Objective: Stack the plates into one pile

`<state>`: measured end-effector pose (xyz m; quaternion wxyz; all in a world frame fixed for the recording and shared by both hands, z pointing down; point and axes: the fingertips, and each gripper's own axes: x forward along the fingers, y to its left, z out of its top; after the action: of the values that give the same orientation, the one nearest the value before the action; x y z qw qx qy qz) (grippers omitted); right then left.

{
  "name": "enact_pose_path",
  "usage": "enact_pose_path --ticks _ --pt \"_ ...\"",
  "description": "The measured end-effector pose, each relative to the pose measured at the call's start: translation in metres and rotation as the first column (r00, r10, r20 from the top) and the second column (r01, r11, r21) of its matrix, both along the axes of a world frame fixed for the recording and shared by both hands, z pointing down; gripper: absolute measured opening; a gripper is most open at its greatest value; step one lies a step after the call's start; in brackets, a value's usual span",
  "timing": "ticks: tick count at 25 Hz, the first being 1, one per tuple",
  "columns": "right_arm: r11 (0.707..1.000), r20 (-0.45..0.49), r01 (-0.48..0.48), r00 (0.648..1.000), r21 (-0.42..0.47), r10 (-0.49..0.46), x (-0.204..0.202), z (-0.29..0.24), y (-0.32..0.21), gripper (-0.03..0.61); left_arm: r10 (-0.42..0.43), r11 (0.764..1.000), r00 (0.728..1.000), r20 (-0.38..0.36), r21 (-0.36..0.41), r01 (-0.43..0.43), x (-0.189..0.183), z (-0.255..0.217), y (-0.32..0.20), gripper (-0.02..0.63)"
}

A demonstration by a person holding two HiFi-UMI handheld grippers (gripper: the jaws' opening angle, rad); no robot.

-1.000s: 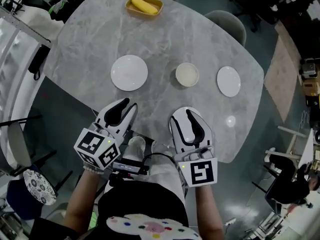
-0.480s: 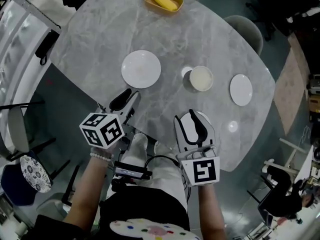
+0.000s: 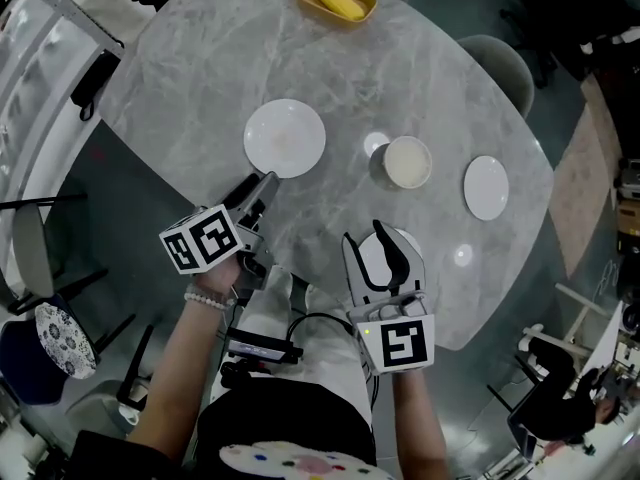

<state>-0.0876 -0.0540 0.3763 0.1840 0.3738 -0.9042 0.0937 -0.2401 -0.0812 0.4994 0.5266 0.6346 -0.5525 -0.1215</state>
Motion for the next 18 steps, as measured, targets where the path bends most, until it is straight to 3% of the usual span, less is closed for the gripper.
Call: enact_pose_path --ticks 3,7,18 --pt "1.000 -0.003 0.000 1.000 -0.008 0.000 0.001 0.002 -0.001 0.153 -0.058 0.998 0.995 -0.084 -0.028 0.055 -0.003 0.007 -0.003 0.215" --pt "1.000 -0.003 0.002 1.000 -0.013 -0.002 0.000 0.005 -0.003 0.153 -0.107 0.993 0.984 -0.143 -0.057 0.100 -0.006 0.015 -0.007 0.224" --pt "1.000 -0.010 0.004 1.000 -0.028 -0.005 -0.001 0.012 -0.010 0.153 -0.130 0.987 0.970 -0.207 -0.122 0.106 -0.006 0.030 -0.017 0.235"
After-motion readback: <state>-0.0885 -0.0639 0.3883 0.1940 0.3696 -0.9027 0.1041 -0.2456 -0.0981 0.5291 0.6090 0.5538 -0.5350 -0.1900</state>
